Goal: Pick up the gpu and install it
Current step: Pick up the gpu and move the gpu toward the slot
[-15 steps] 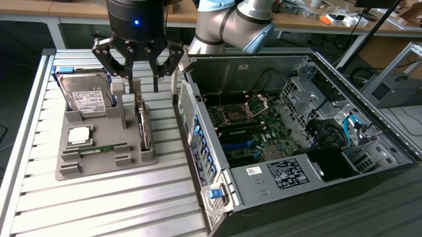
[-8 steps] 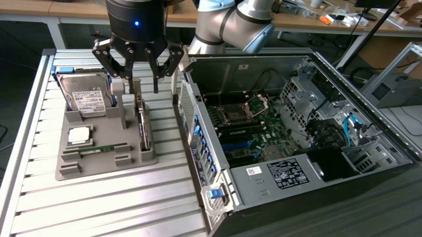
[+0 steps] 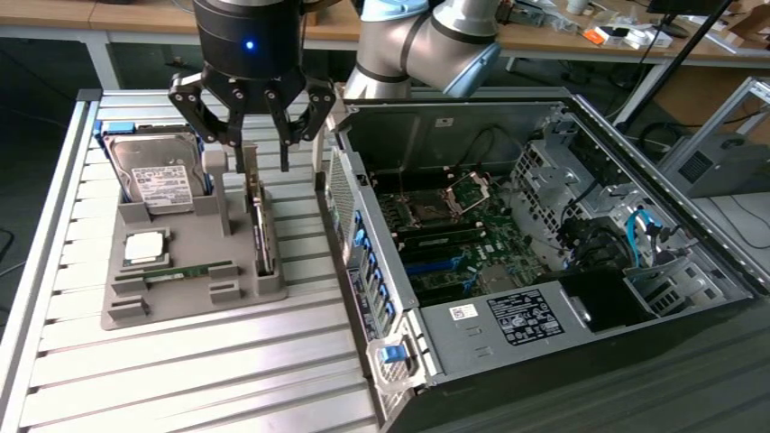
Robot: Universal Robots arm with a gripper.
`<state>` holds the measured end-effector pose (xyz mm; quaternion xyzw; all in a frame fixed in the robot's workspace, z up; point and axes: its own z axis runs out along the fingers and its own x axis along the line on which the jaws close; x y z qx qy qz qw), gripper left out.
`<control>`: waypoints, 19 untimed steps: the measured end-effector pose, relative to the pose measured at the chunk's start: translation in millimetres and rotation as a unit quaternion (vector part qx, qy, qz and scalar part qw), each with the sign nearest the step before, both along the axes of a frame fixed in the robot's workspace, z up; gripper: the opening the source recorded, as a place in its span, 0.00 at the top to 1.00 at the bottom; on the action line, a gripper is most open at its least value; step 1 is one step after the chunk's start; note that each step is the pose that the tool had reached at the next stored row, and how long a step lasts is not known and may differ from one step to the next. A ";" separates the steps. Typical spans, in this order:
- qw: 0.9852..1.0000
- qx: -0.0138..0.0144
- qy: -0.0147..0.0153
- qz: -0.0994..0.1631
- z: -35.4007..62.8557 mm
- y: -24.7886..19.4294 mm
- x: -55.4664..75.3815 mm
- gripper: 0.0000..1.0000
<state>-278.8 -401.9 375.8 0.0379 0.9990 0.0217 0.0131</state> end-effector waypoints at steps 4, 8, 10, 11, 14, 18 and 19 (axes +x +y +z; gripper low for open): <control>1.000 0.000 0.000 0.000 -1.0 -0.6 0.0 0.52; 1.000 0.000 0.000 0.000 -1.7 -0.9 0.0 0.52; 1.000 0.000 0.000 0.000 -4.0 -1.9 0.0 0.52; 1.000 0.000 0.000 0.000 -4.1 -2.0 0.0 0.52; 1.000 0.000 0.000 0.000 -4.6 -2.1 0.0 0.52; 1.000 0.000 0.000 0.000 -5.4 -2.4 0.0 0.52; 1.000 0.000 0.000 0.000 -5.5 -2.4 0.0 0.52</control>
